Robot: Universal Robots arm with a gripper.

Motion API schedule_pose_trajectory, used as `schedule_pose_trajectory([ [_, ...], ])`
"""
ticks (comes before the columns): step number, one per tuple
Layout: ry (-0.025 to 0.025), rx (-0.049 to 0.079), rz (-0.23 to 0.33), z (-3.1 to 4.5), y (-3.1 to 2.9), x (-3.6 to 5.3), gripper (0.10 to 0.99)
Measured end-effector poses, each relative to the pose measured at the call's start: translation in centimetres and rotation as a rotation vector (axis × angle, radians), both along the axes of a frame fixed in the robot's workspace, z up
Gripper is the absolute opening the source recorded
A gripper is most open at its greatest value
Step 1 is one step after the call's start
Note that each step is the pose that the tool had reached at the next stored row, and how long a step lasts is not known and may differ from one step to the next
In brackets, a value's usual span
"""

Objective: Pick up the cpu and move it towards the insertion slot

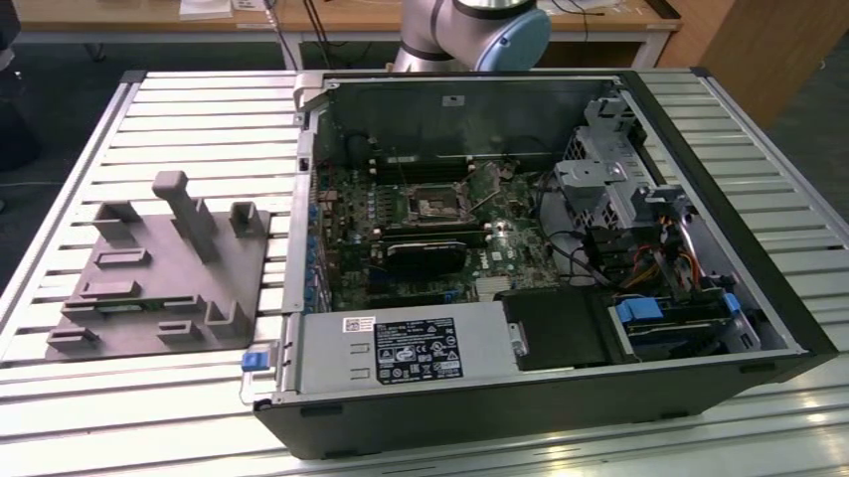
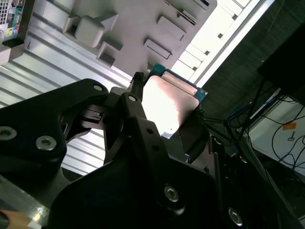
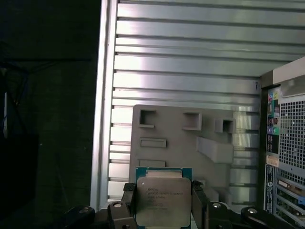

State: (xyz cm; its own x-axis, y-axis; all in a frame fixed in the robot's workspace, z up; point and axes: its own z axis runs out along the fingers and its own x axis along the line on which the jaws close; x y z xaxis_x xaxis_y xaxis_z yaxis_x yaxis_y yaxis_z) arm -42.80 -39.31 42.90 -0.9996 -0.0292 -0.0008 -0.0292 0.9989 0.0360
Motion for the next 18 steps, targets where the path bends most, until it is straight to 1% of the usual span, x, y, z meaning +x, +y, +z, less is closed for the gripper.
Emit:
schedule_pose_trajectory([
  [8,0.0001,0.000,0.000,0.00,0.03,2.04,0.545],
  [18,0.0005,0.000,0.000,0.00,0.18,4.10,0.545],
])
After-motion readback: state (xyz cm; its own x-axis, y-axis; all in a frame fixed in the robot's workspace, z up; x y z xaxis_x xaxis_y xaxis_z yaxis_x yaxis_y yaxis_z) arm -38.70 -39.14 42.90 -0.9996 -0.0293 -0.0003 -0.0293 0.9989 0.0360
